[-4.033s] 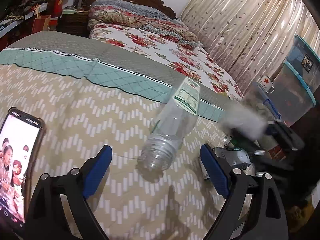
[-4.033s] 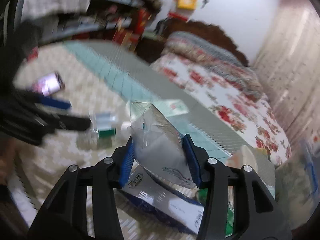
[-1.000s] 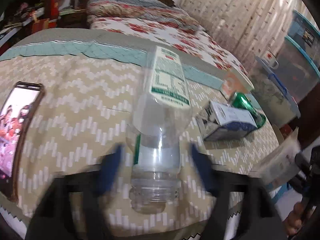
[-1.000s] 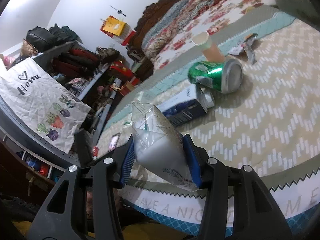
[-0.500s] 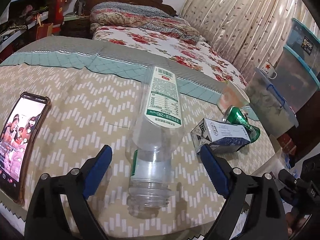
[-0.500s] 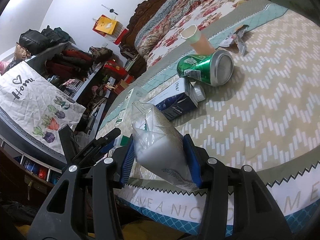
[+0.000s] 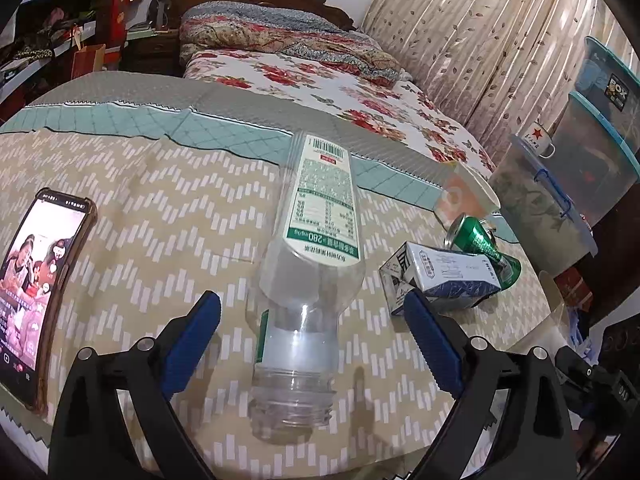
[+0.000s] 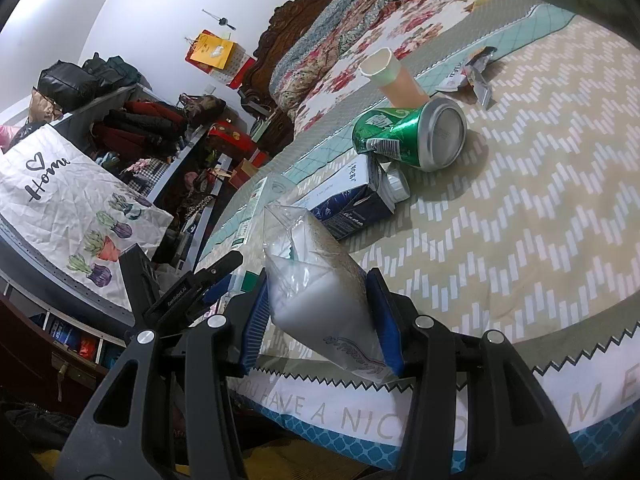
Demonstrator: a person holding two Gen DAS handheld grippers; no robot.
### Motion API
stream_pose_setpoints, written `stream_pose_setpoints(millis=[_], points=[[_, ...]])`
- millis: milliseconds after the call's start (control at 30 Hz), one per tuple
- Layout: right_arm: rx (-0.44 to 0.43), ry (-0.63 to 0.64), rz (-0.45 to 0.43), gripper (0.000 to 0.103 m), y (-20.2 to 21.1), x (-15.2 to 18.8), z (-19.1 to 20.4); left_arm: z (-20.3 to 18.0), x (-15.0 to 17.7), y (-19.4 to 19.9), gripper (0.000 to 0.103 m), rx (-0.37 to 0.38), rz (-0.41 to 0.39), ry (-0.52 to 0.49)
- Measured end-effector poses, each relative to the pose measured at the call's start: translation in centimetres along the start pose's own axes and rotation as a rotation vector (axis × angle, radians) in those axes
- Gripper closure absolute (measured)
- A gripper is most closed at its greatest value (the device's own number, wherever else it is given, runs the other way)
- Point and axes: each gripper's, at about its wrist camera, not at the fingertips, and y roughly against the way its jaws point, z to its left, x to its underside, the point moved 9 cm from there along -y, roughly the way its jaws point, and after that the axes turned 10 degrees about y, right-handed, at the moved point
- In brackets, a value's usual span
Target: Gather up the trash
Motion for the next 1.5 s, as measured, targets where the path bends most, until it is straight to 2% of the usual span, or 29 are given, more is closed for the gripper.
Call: stream_pose_setpoints(millis=[133,233,400,600,633,667,700,767,900,1000,1100,1167,1333,1400,1500], points=[[-0.083,-0.038,-0.045,0.053,1.1,-0.7,0.4,1.0,-1.4,0.6,0.009,0.001,-0.030,0.046],[-0.069,-0.018,-0.078,0.053,1.9,-1.2,0.7,1.3,-2.4,0.8,0.009,-0.003,-0.044,0.064],[-0.051,-0.049,-0.065,0.053,1.8,-0.7,-0.5,0.3,-2.9,-1.1,0.009,-0.032,-0.013,0.001],[-0.045,-0.079,-0.068,0.053,2.4,-0.8,-2.1,-0.3,-2.8,-4.3,0.010,-0.108,0.037,-0.059],[-0.046,-0.082,-0.069,0.053,2.4,-0.8,-2.3,-0.2,-2.6,-4.6,0.012,-0.117,0.045,-0.064],[-0.046,-0.083,-0.069,0.053,2.4,-0.8,-2.4,0.0,-2.4,-4.8,0.032,-0.120,0.051,-0.064],[-0.047,-0.081,-0.070,0.053,2.5,-0.9,-2.4,0.1,-2.1,-5.0,0.043,-0.103,0.063,-0.060],[-0.049,-0.069,-0.080,0.053,2.8,-1.3,-2.4,0.6,-2.0,-4.5,0.044,-0.105,0.051,-0.033],[-0.058,-0.055,-0.139,0.053,4.2,-2.9,-3.0,-0.4,-2.9,-1.2,0.044,-0.034,-0.017,-0.002],[-0.057,-0.067,-0.180,0.053,5.6,-3.8,-4.2,-4.7,-3.3,1.6,0.043,0.075,-0.060,-0.045],[-0.041,-0.086,-0.232,0.053,7.5,-4.4,-6.0,-10.3,-2.4,2.5,0.043,0.181,-0.044,-0.130],[-0.018,-0.093,-0.270,0.053,9.1,-4.8,-7.3,-15.7,-0.6,1.8,0.043,0.279,0.018,-0.203],[0.136,-0.107,-0.418,0.053,16.2,-6.1,-12.5,-27.3,4.7,-1.7,0.043,0.463,0.212,-0.337],[0.187,-0.132,-0.478,0.053,19.2,-6.6,-14.9,-31.9,6.7,-3.3,0.043,0.508,0.268,-0.395],[0.280,-0.178,-0.578,0.053,24.1,-7.8,-19.5,-38.9,9.8,-6.6,0.043,0.592,0.393,-0.430]])
